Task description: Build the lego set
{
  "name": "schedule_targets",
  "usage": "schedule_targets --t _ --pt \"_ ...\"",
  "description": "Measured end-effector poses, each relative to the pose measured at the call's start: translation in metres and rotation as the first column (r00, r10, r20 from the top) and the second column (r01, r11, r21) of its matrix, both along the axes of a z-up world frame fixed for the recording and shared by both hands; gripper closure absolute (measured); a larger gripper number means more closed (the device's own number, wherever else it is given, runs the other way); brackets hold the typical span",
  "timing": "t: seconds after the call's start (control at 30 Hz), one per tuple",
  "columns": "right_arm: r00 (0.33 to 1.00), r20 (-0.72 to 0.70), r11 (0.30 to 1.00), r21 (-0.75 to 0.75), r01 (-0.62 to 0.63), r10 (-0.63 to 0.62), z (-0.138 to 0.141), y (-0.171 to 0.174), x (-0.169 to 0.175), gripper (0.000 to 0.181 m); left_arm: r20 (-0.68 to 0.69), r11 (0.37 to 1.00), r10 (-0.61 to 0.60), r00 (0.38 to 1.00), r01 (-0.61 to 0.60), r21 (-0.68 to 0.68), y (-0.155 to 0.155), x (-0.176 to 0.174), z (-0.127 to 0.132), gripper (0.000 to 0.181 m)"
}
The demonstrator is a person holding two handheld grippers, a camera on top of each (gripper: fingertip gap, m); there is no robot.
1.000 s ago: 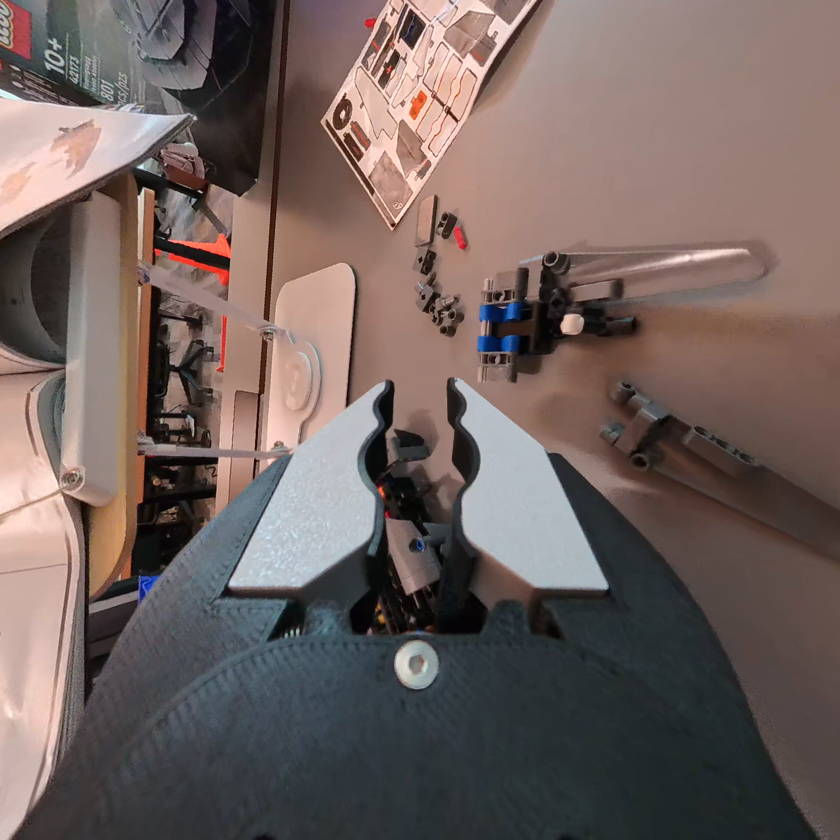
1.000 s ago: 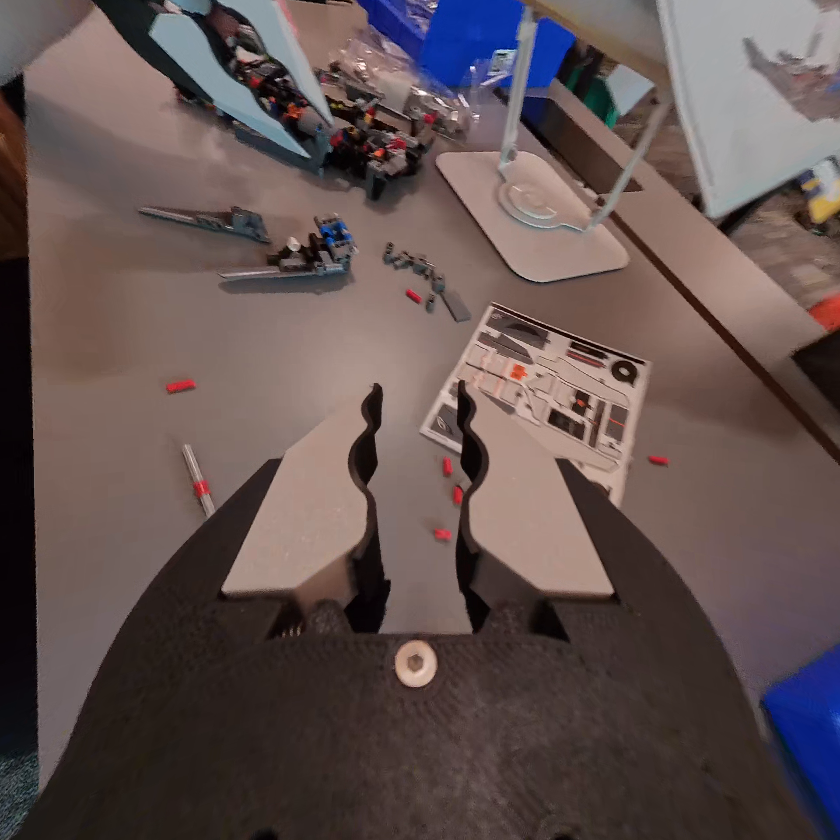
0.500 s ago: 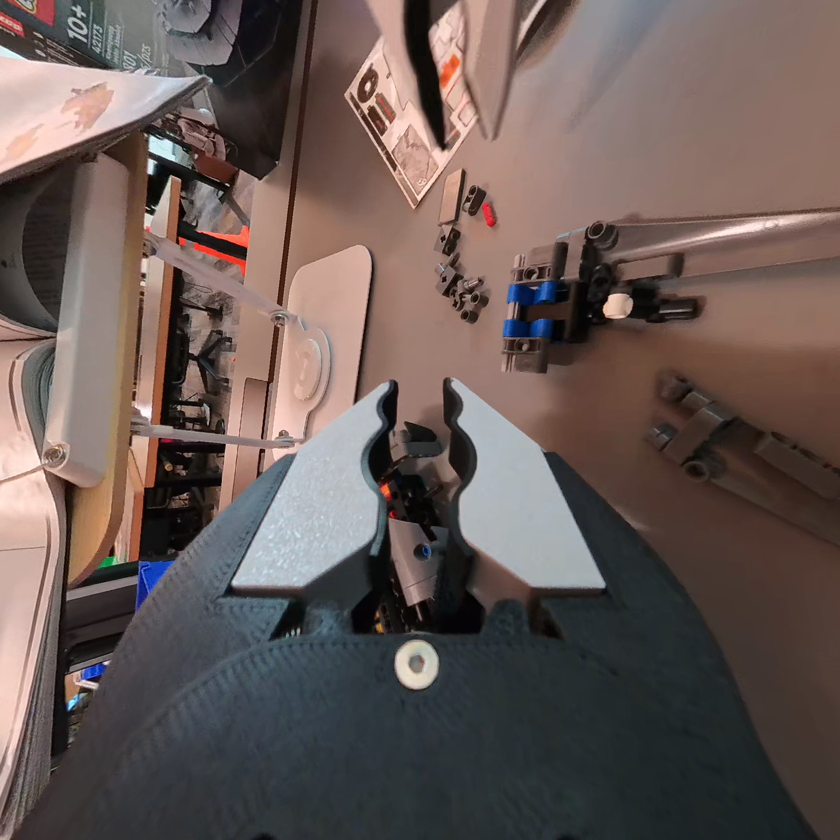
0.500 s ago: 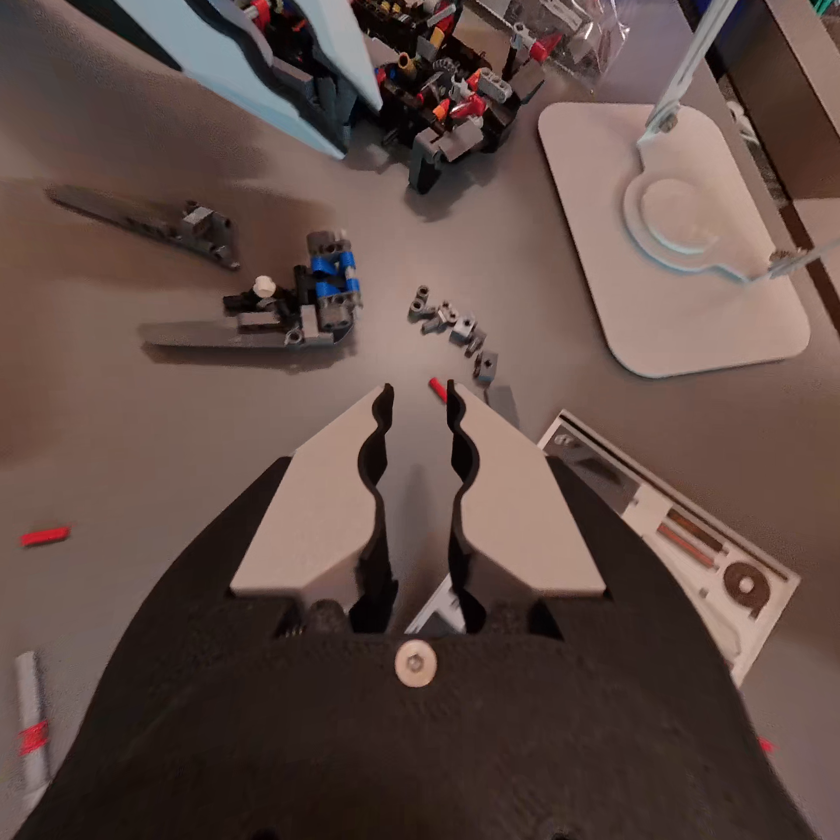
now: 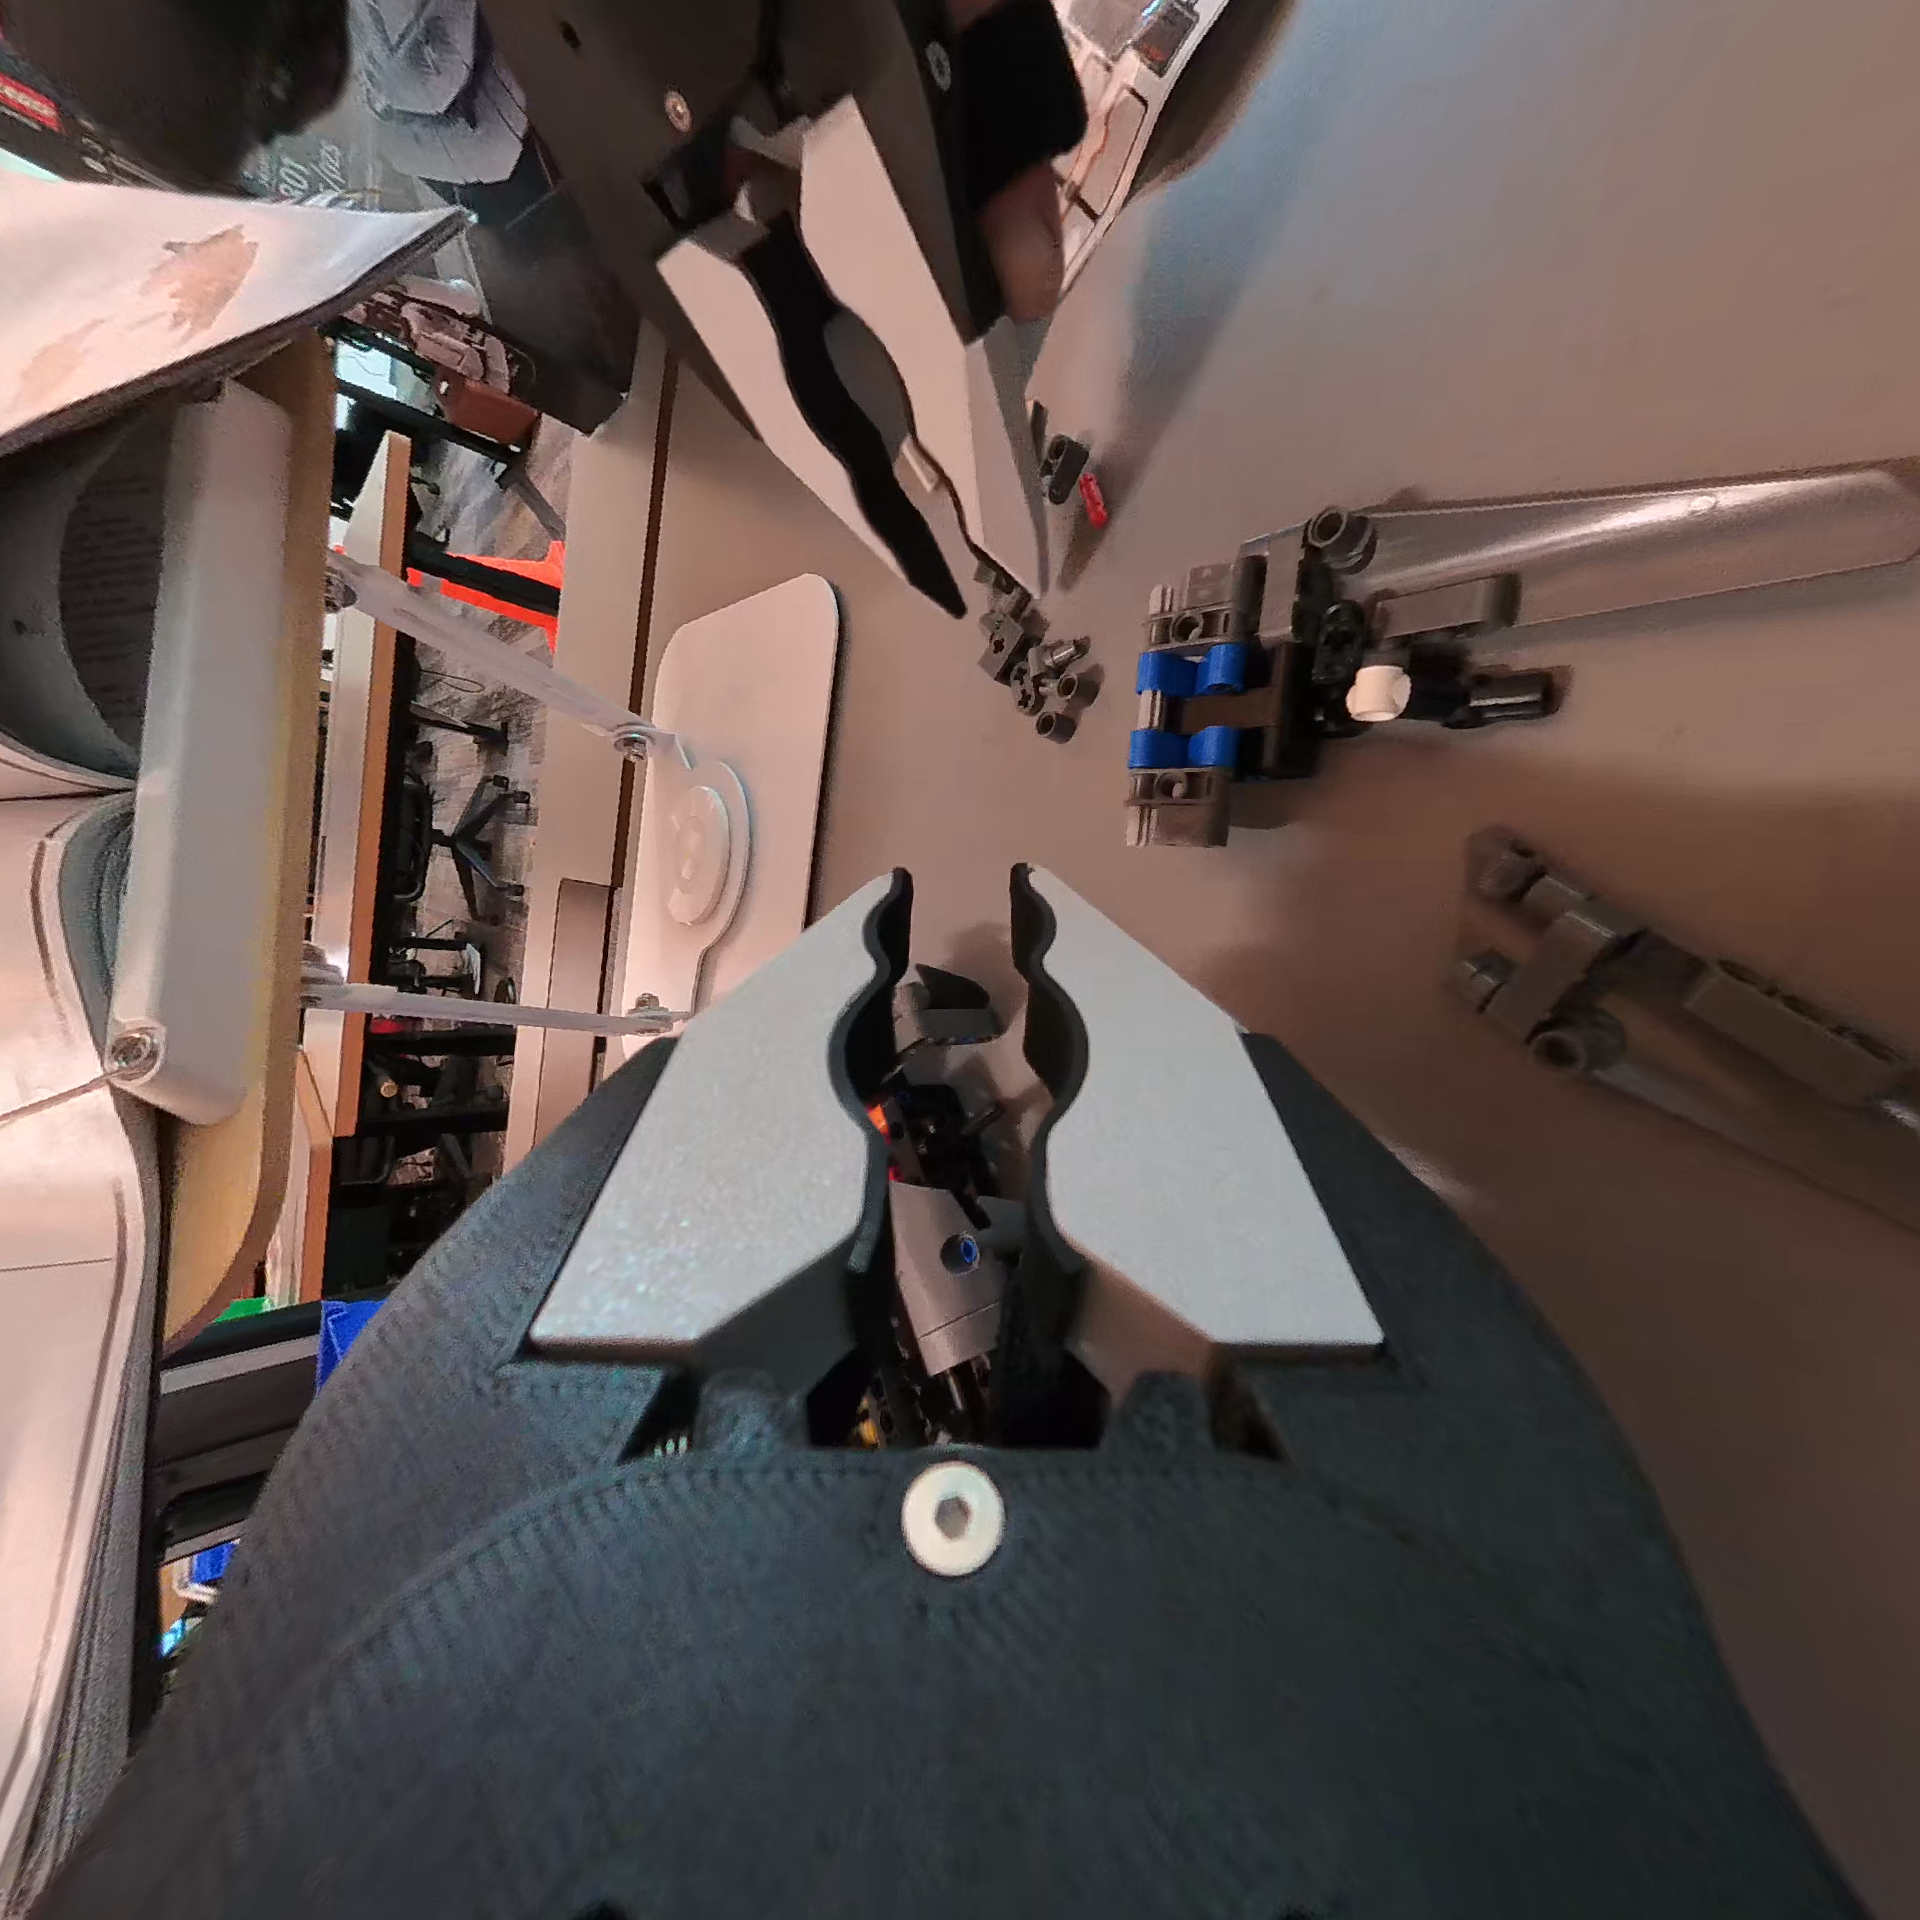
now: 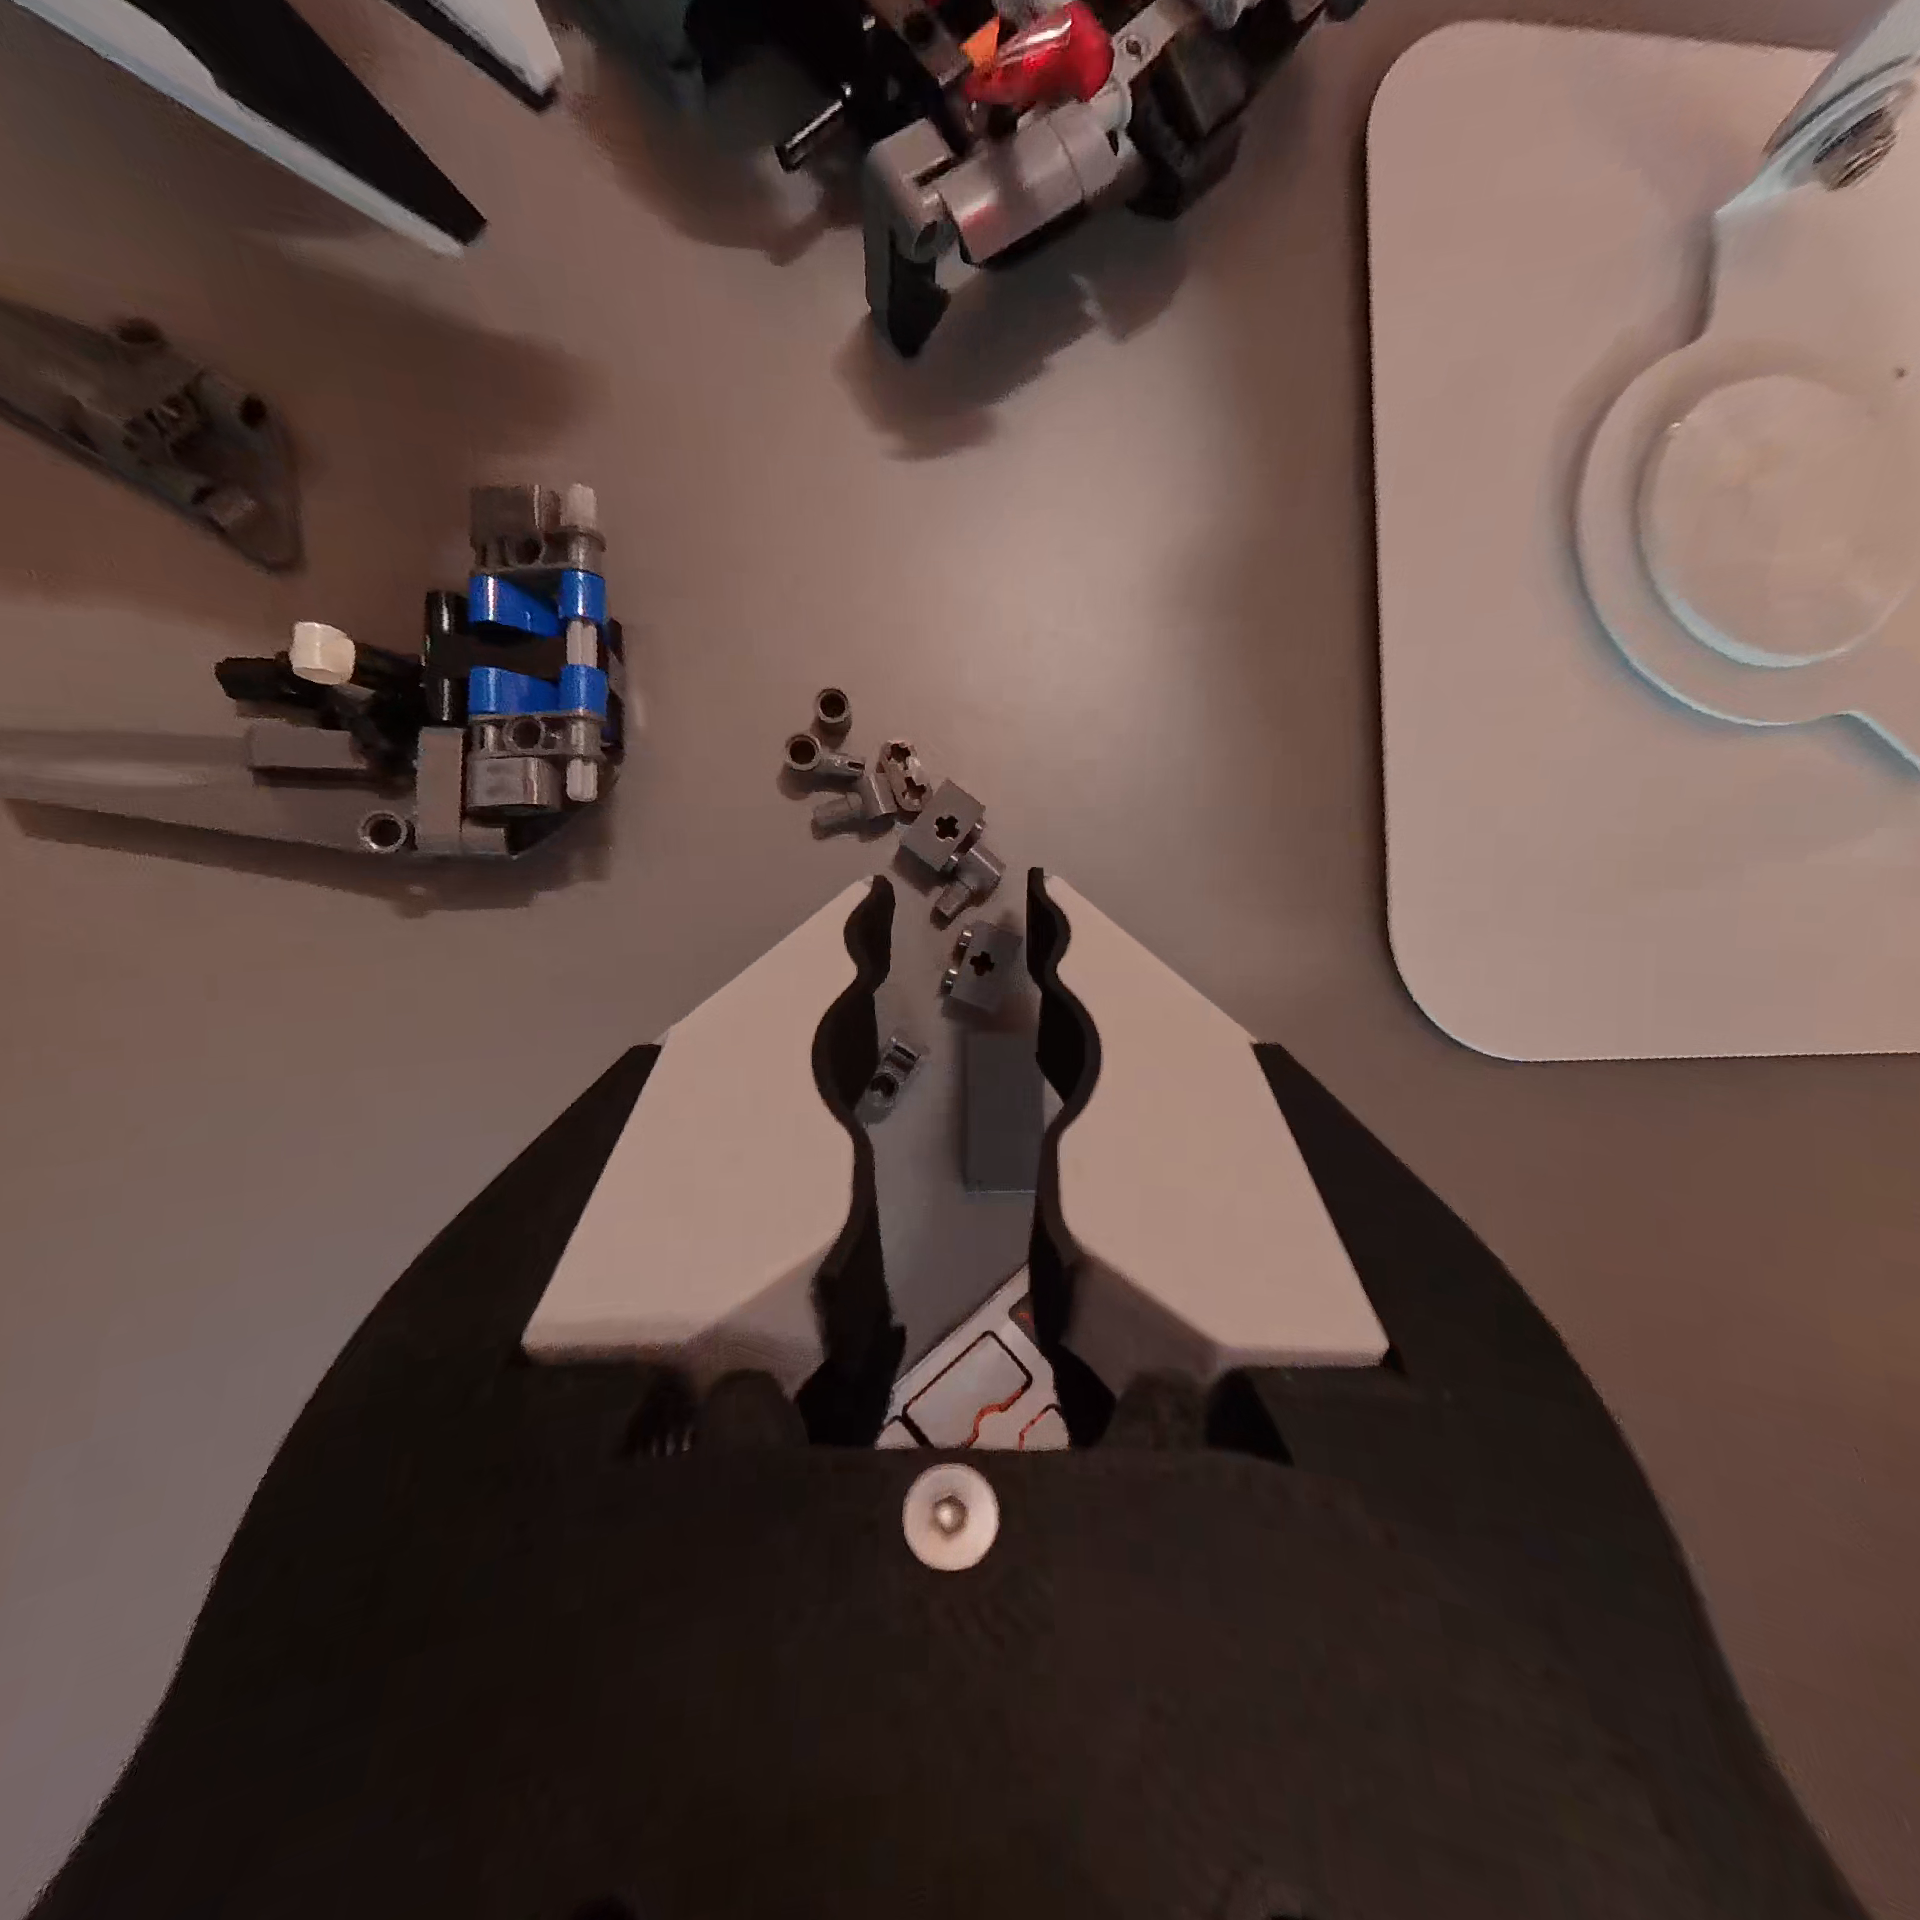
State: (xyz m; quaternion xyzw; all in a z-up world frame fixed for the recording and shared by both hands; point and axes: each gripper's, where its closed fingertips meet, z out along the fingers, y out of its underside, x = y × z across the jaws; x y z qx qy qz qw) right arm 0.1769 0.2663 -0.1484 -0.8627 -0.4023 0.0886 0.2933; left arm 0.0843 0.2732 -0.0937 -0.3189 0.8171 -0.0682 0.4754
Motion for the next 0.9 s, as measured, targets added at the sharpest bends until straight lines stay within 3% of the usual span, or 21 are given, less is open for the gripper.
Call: schedule_targets --t 0.33,0.57,0.9 --pt "0.999 -0.017 0.999 -0.017 0.041 -0.041 -0.007 0.001 0.001 0.180 0.005 1.000 -0.001 1.000 0.000 0.013 -0.003 0.004 0.002 0.165" --pt "0.999 -0.033 0.999 0.016 0.042 -0.041 -0.006 0.000 0.002 0.181 0.008 1.000 0.007 1.000 -0.007 0.016 -0.004 0.009 0.000 0.165" --pt "0.990 -0.139 0.989 0.145 -0.001 0.021 0.049 -0.024 -0.023 0.180 0.146 1.000 0.004 0.989 -0.006 0.018 -0.013 0.021 0.026 0.155"
